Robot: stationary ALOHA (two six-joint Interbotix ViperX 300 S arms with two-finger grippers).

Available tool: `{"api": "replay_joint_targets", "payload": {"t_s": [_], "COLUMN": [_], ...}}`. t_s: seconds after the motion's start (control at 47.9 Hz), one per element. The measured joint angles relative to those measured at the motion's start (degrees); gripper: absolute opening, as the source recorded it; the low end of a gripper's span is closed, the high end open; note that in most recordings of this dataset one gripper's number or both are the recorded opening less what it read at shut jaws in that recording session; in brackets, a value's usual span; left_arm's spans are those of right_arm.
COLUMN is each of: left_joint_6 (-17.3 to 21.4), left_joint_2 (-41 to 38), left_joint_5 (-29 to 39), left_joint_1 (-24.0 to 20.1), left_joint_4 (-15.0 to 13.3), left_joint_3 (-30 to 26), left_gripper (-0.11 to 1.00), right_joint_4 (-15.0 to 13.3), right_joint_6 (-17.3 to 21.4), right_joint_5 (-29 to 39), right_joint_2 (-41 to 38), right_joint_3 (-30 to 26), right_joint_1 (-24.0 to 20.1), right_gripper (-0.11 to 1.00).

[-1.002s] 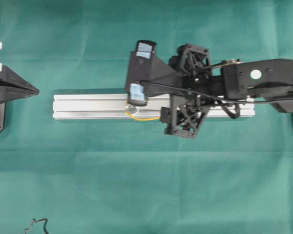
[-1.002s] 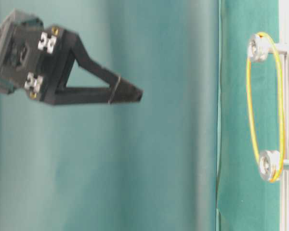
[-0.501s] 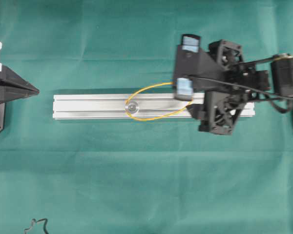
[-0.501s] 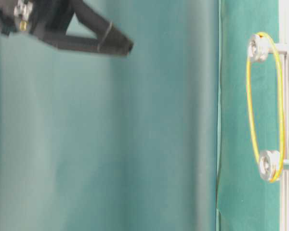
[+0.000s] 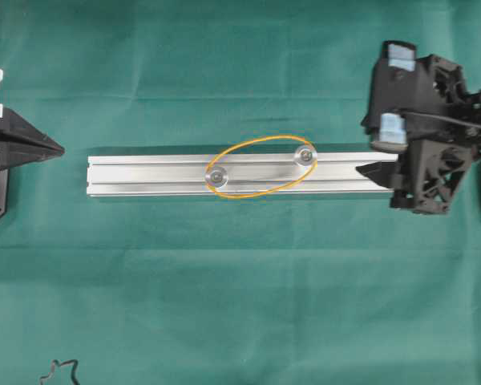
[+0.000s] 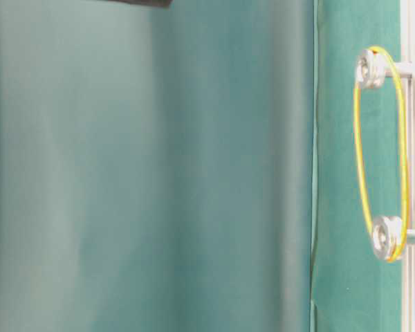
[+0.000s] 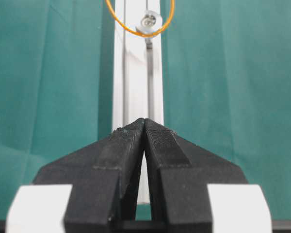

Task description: Hook the rubber onto the shaft.

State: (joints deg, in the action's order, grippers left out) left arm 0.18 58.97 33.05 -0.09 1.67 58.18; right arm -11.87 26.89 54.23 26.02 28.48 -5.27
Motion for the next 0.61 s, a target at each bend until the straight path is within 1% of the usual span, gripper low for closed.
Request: {"api": "replay_joint_targets", "payload": {"t_s": [0.271, 0.605], "left_joint_6": [-0.1, 0.0], "left_joint_2": [0.0, 0.0], "left_joint_5": [0.0, 0.0], "left_joint_1": [0.1, 0.0], "left_joint_4": [0.1, 0.1], "left_joint_3": [0.0, 0.0], "left_gripper": [0.00, 0.00], "right_joint_4": [0.0, 0.0], "right_joint_6": [0.2, 0.2], "right_joint_5": [-1.4, -2.5], "right_joint_2": [2.6, 2.6], "right_joint_3": [3.3, 4.0], "right_joint_1": [0.0, 0.0], "right_gripper": [0.76, 0.76]}}
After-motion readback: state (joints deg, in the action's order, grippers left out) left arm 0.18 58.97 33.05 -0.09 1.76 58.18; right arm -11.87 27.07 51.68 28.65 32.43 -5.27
